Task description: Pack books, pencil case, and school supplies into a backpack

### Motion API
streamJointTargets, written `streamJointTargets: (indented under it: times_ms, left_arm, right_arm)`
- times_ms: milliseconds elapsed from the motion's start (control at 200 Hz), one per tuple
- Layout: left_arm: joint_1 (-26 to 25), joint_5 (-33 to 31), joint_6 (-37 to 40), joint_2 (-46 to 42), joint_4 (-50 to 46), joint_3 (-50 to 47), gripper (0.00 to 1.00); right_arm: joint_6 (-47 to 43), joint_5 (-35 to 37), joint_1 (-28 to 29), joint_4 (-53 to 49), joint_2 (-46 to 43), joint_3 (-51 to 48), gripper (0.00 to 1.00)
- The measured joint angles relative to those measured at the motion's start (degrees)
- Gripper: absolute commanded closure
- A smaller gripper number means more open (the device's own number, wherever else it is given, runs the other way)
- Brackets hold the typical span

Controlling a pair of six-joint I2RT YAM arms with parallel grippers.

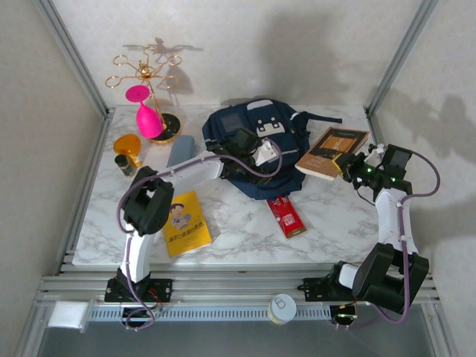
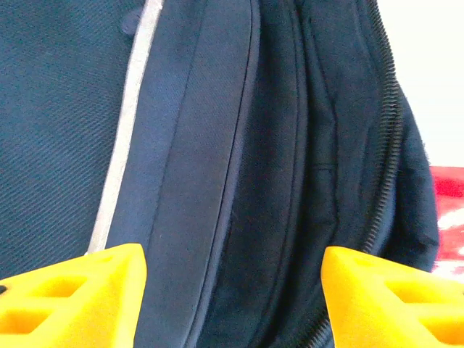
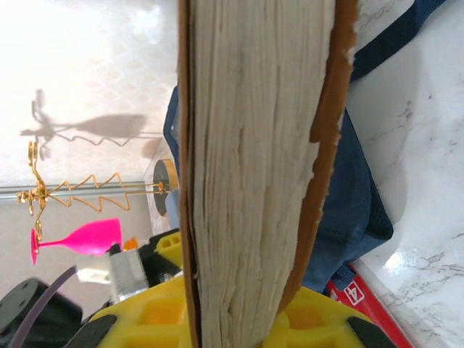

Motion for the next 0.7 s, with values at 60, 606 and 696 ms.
streamJointTargets:
  times_ms: [60,606,696]
  left_arm:
    - [0.0,0.0,0.6,3.1,-0.9,2.8,0.35]
    - [0.4,-1.1,1.2,13.8,-8.0,15.6,1.00]
    - [0.4,-1.3,1.6,13.8,-9.1,16.5,1.00]
  right_arm:
    - [0.1,0.0,0.0,0.1,0.0,-0.2,1.00]
    - [0.1,0.0,0.0,0.6,0.0,-1.7,1.00]
    - [-0.1,0.6,0.0,0.3,0.0,-1.7,1.00]
